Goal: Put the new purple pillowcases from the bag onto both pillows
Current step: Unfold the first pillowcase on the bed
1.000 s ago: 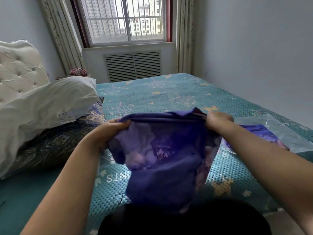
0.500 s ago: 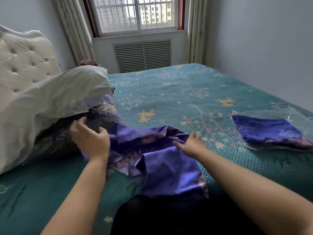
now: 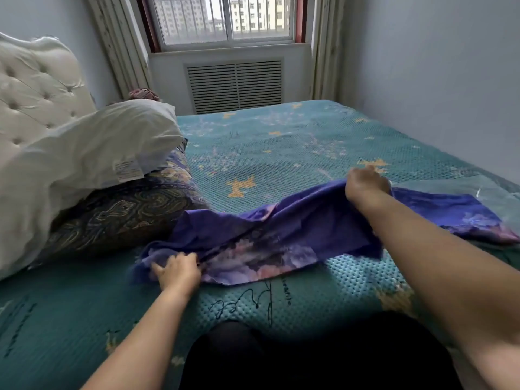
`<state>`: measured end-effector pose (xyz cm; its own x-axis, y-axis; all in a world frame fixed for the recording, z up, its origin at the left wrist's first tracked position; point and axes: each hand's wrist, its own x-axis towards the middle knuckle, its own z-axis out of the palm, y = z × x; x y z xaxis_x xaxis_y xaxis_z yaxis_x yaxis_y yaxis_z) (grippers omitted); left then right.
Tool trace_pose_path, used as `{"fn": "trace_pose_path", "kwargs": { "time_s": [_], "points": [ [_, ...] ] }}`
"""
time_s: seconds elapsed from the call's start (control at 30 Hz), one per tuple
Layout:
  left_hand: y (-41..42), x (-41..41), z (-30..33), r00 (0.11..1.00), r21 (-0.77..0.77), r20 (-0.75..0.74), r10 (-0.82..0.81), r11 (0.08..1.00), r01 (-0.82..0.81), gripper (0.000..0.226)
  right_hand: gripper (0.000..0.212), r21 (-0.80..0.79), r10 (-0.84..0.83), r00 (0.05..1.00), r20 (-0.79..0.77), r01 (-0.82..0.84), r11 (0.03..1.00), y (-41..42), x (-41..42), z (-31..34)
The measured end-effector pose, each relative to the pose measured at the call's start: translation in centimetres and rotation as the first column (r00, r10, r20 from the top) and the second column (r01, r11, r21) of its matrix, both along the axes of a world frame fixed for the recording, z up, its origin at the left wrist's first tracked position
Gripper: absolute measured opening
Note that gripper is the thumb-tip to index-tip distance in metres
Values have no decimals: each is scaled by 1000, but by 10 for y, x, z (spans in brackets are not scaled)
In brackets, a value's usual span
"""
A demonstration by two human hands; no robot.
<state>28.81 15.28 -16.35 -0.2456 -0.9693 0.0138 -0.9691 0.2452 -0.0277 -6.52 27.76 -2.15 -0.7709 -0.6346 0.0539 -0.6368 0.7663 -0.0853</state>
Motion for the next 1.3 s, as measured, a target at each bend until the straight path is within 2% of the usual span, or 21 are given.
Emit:
{"fn": "trace_pose_path", "kwargs": {
  "time_s": [0.07,0.13,0.2,0.27,0.33,0.43,0.53,0.63,0.7,0.77,0.83,0.87,0.9,0.97,1.03,1.1,1.13,1.2,1.23,1.27,1.3],
  "points": [
    [3,-8,17,997,-5,14,-80,997,80,28,60,75,-42,998,-50,45,996,-3,1,1],
    [6,-12,31,982,43,94,-165,986,161,27,63,91,163,985,-60,-158,983,-7,15,-13],
    [7,-11,42,960,169,179,-217,968,187,30,63,63,481,853,204,-502,863,-5,41,-38],
    [5,-9,50,944,316,226,-241,935,164,35,88,233,527,691,495,-690,686,2,72,-68],
    [1,-5,56,951,353,207,-231,924,148,50,99,429,503,753,424,-656,621,11,95,-104],
    [-5,1,66,978,322,6,-207,927,194,59,59,328,575,807,134,-583,743,12,100,-132],
    [-10,6,68,969,414,-123,-213,877,245,58,29,219,664,747,-33,-642,734,9,86,-129],
    [-13,14,64,867,534,-497,-44,771,346,50,15,168,616,769,170,-639,751,11,77,-107],
    [-21,23,62,791,537,-610,43,757,372,50,23,245,519,771,370,-620,746,10,69,-88],
    [-26,24,63,867,595,-499,-3,726,345,59,50,425,330,761,558,-604,674,10,68,-67],
    [-31,12,57,919,543,-382,-97,781,308,61,60,443,188,734,653,-571,691,8,70,-54],
    [-32,3,52,917,430,-361,-172,841,327,57,58,391,247,756,606,-554,735,4,71,-52],
    [-31,-8,47,900,301,-343,-269,876,377,61,52,297,367,806,464,-532,793,-3,72,-51],
    [-17,-31,40,855,214,-289,-431,841,497,89,36,0,507,848,153,-513,859,-21,73,-59],
    [-8,-49,27,854,182,-57,-517,836,518,91,27,-162,559,819,129,-538,827,-40,72,-68],
    [-5,-57,13,860,83,95,-501,865,494,55,36,-148,544,807,229,-524,839,-52,71,-78],
    [-7,-57,10,886,25,62,-459,888,458,37,43,-96,482,832,276,-475,875,-57,67,-84],
    [-21,-53,15,918,-44,-277,-285,958,285,26,50,91,320,912,254,-352,931,-69,54,-94],
    [-31,-48,23,864,-13,-482,-143,988,156,33,50,246,266,943,202,-311,918,-71,48,-92],
    [-42,-41,32,758,23,-652,-17,999,42,38,49,406,252,953,170,-301,863,-73,43,-90],
    [-55,-33,40,657,56,-751,65,998,-35,40,46,543,270,952,146,-305,782,-77,39,-88]
  ]
}}
